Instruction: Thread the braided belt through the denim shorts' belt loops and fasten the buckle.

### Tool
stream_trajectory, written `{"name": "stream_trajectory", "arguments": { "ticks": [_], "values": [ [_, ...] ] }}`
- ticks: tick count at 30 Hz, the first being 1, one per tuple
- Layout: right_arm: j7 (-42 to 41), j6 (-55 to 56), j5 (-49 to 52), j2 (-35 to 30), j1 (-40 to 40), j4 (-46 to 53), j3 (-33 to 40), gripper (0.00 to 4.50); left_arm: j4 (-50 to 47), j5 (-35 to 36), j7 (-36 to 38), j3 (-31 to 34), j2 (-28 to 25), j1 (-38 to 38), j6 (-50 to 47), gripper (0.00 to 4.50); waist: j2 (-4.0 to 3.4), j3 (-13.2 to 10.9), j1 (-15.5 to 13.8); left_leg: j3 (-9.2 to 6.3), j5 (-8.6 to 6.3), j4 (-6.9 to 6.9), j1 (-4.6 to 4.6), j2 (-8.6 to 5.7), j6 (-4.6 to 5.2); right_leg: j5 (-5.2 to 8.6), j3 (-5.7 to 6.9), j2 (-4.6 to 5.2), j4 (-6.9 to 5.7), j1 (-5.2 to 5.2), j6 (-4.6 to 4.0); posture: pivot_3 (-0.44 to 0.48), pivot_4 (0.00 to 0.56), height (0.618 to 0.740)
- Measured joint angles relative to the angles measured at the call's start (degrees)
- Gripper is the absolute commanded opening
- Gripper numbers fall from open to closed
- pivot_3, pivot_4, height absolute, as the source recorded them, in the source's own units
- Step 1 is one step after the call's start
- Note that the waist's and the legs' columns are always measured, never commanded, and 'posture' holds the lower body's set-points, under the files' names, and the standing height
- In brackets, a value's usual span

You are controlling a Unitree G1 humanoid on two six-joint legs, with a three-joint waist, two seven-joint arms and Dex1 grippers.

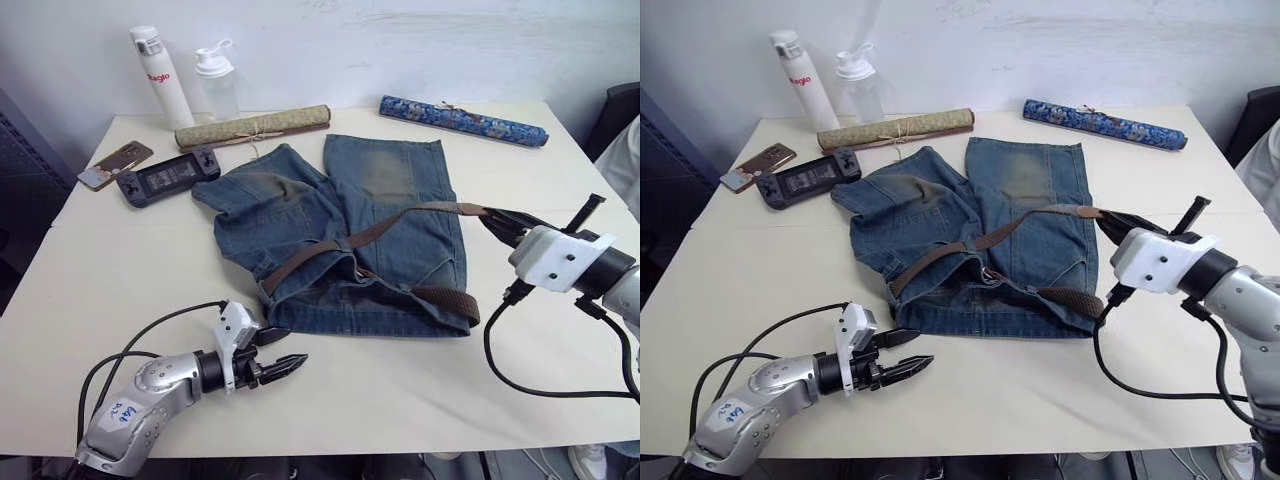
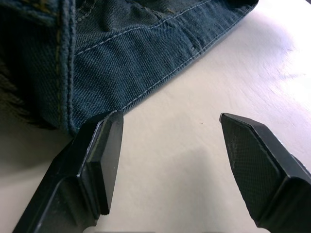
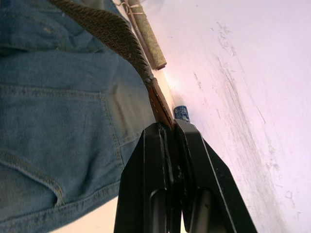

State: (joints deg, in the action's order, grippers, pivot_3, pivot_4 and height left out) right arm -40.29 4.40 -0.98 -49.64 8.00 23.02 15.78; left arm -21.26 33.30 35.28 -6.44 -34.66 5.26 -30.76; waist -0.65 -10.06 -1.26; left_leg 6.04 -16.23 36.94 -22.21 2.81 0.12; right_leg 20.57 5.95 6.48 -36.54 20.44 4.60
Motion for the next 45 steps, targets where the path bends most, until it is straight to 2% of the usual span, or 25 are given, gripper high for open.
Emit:
{"name": "stream_trajectory", "arguments": {
  "ticks": [2,6,9,13,18,21,23,26,31,34,40,45],
  "values": [
    [0.0,-1.3,0.1,1.0,1.0,1.5,-2.3,0.00,0.5,0.0,0.1,0.4,0.7,0.3,1.0,3.51,-0.01,0.0,-0.1,-0.01,0.00,0.00,-0.01,-0.01,0.02,0.00,0.01,0.02,0.00,0.02,0.00,0.000,0.150,0.717],
    [0.0,-3.3,0.1,3.1,4.0,2.4,-6.8,0.00,0.2,0.0,1.6,0.9,1.0,1.5,2.5,4.48,0.00,0.0,0.0,-0.01,-0.04,-0.01,-0.03,0.00,0.08,0.00,0.00,0.02,-0.01,0.03,0.00,0.000,0.150,0.717],
    [0.0,-4.2,0.1,5.0,7.4,2.7,-10.0,0.00,-1.9,1.5,1.8,3.1,1.0,3.7,1.8,4.48,0.16,-0.1,0.2,-0.02,-0.03,-0.05,-0.11,0.04,0.07,0.01,0.02,-0.01,-0.04,0.16,-0.02,0.000,0.150,0.717],
    [-0.3,-4.4,0.1,6.0,10.1,2.8,-13.4,0.00,-6.1,11.5,1.8,10.2,0.8,7.3,-3.6,4.48,0.71,-0.5,1.4,-0.04,0.09,-0.13,-0.31,0.08,-0.18,0.03,0.06,-0.03,0.01,0.31,-0.05,0.000,0.150,0.717],
    [-3.3,-2.8,0.0,6.0,13.1,1.9,-18.1,0.00,-15.3,21.8,0.7,15.6,-0.6,7.4,-7.7,4.48,0.86,-0.6,1.5,-0.06,0.09,0.07,-0.39,0.02,-0.12,0.01,0.08,0.00,0.07,0.23,0.01,0.000,0.150,0.717],
    [-5.7,-1.0,-0.7,5.8,15.7,0.7,-21.0,0.00,-16.8,23.8,-4.6,16.7,3.1,5.2,-7.6,4.48,0.92,-0.6,1.3,-0.11,0.09,0.10,-0.41,-0.01,-0.06,-0.02,0.11,0.02,0.06,0.21,0.05,0.000,0.150,0.717],
    [-7.0,-0.2,-0.9,5.8,17.2,-0.1,-22.4,0.00,-16.8,20.1,-8.8,16.5,4.5,3.1,-6.4,4.48,1.04,-0.7,1.3,-0.11,0.09,0.10,-0.40,-0.01,-0.06,-0.02,0.13,-0.01,0.07,0.21,0.05,0.000,0.150,0.717],
    [-8.4,0.7,-1.3,5.8,17.9,-0.9,-23.3,0.00,-16.1,7.5,-13.2,14.6,4.5,1.5,-1.1,4.48,1.09,-0.7,1.3,-0.04,0.09,0.09,-0.42,-0.03,-0.06,-0.02,0.11,-0.05,0.11,0.23,0.06,0.000,0.150,0.717],
    [-9.2,1.1,-2.3,6.0,18.1,-1.0,-24.8,0.00,-13.4,-8.7,-14.5,9.4,5.6,-0.2,10.4,4.48,1.21,-0.8,1.4,0.02,0.08,0.11,-0.45,-0.01,-0.04,-0.02,0.09,-0.04,0.13,0.26,0.06,0.000,0.150,0.717],
    [-9.2,1.4,-2.9,6.2,18.4,-1.0,-25.0,0.00,-11.3,-12.5,-14.5,6.9,7.5,-2.3,13.0,4.48,1.24,-0.8,1.4,0.00,0.08,0.10,-0.47,0.02,-0.04,-0.02,0.09,-0.04,0.10,0.30,0.06,0.000,0.150,0.717],
    [-9.2,1.7,-4.5,7.1,19.0,-1.0,-26.8,0.00,-12.0,-14.2,-15.6,2.4,12.1,-9.2,10.6,4.48,1.31,-0.9,1.3,-0.05,0.10,0.14,-0.52,0.00,-0.05,-0.04,0.13,-0.02,0.08,0.30,0.10,0.000,0.150,0.717],
    [-9.0,1.7,-5.2,7.5,19.0,-0.9,-26.8,0.00,-12.2,-16.5,-17.1,0.4,12.3,-13.2,6.5,4.48,1.34,-0.9,1.4,-0.05,0.16,0.14,-0.51,0.01,-0.06,-0.04,0.15,-0.05,0.03,0.31,0.10,0.000,0.150,0.717]
  ]
}}
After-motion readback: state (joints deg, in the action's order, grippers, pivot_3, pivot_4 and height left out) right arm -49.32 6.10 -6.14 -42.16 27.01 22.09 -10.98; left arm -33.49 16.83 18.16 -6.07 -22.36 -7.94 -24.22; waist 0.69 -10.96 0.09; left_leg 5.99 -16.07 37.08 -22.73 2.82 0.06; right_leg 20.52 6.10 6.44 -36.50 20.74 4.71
